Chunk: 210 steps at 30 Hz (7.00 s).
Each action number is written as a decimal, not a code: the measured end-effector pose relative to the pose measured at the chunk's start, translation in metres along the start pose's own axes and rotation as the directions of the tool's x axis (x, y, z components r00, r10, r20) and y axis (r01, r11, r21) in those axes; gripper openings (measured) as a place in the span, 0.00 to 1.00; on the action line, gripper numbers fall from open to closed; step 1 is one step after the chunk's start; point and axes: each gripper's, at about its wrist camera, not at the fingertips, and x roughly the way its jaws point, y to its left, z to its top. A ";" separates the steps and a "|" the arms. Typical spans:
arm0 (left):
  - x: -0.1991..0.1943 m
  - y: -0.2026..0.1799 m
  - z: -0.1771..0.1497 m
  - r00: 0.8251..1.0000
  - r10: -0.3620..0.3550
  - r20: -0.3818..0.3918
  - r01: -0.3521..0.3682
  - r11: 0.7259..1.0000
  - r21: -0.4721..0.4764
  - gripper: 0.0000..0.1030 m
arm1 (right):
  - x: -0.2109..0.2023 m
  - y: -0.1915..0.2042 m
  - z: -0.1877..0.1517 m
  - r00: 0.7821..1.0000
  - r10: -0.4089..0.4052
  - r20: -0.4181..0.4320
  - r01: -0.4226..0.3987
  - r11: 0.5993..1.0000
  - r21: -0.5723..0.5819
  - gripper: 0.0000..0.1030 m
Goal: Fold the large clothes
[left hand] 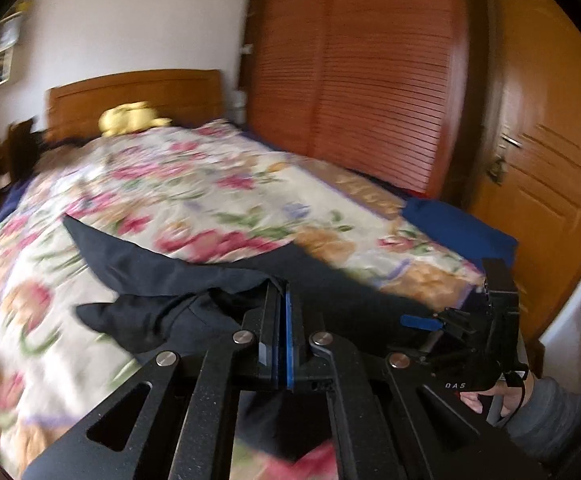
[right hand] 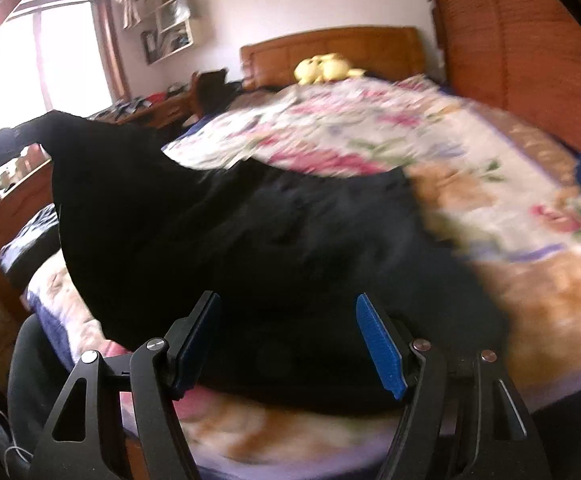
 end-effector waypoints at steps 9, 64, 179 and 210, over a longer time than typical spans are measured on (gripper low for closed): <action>0.082 -0.085 0.037 0.968 -0.233 -0.093 0.239 0.969 0.062 0.01 | -0.075 -0.065 -0.002 0.982 -0.171 0.076 0.167 0.984 0.054 0.70; 0.019 0.091 -0.066 0.976 0.138 -0.171 -0.163 0.976 -0.147 0.30 | 0.051 -0.003 0.090 0.988 -0.070 -0.139 0.047 0.985 -0.168 0.70; 0.278 0.129 -0.005 0.914 0.090 -0.395 -0.100 0.995 -0.005 0.62 | 0.006 -0.075 -0.010 0.978 -0.092 -0.188 0.111 0.990 0.093 0.61; 0.191 -0.032 0.175 0.991 0.128 -0.042 -0.121 0.982 0.142 0.08 | -0.125 -0.166 0.105 0.939 -0.265 0.219 0.281 0.959 -0.045 0.08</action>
